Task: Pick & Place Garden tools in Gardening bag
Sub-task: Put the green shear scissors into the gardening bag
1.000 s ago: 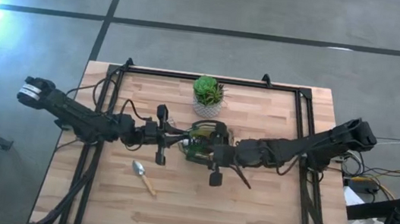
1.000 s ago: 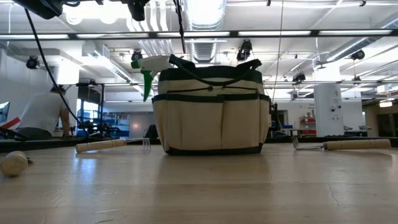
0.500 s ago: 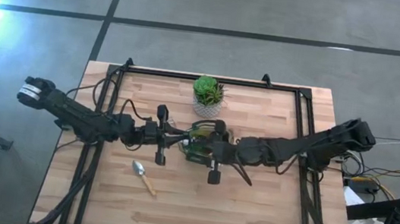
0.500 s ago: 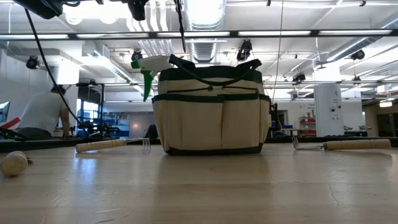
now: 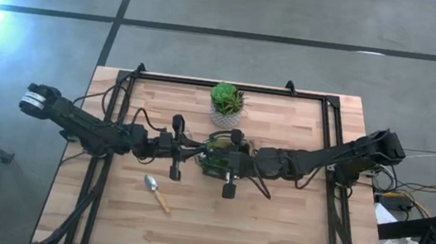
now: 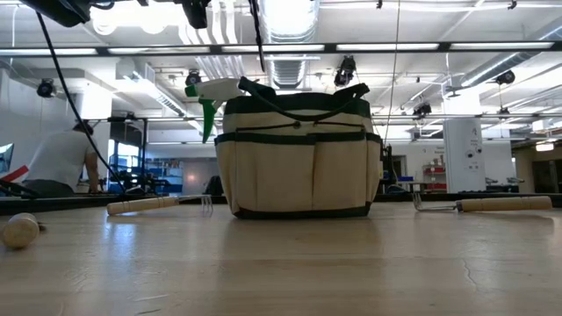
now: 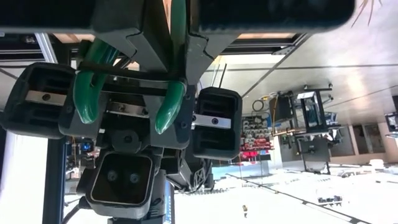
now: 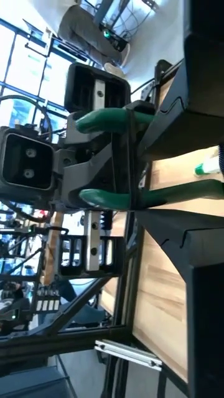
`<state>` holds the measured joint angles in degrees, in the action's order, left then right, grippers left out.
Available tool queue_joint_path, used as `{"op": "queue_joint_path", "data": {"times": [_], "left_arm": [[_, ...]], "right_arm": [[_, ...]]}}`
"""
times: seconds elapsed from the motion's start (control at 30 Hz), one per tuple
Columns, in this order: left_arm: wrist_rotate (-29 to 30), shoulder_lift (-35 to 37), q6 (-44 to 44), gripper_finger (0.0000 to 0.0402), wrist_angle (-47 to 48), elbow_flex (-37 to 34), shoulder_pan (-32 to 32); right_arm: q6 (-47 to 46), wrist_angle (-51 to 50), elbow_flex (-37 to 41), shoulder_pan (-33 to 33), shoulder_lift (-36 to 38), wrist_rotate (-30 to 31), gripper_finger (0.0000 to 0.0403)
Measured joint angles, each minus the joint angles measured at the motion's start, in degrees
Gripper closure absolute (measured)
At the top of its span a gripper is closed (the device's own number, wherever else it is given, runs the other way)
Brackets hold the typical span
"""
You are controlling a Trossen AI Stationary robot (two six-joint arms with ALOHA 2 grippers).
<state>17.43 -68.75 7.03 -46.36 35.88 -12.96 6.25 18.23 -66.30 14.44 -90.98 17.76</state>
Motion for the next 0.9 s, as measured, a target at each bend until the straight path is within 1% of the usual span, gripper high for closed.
{"op": "queue_joint_path", "data": {"times": [0.4,0.57,0.73,0.8,0.9], "left_arm": [[0.0,0.0,0.1,0.0376,0.1,0.0,0.1],[-0.1,0.0,-0.6,0.0376,0.2,0.0,0.1],[-0.1,0.0,-1.0,0.0376,0.3,-0.1,0.1],[-0.1,0.0,-1.9,0.0365,0.4,-0.1,0.1],[0.1,0.0,-2.8,0.0324,1.4,-0.2,0.1]], "right_arm": [[-0.1,1.1,0.0,-0.3,-1.6,-1.2,0.0333],[2.5,1.1,0.0,-0.3,-1.4,-1.5,0.0379],[2.6,-1.6,-1.1,-0.3,-1.2,-1.5,0.0381],[2.2,-3.2,-1.9,-0.3,-1.2,-1.5,0.0382],[1.4,-5.4,-2.5,-0.3,-1.0,-0.7,0.0383]]}}
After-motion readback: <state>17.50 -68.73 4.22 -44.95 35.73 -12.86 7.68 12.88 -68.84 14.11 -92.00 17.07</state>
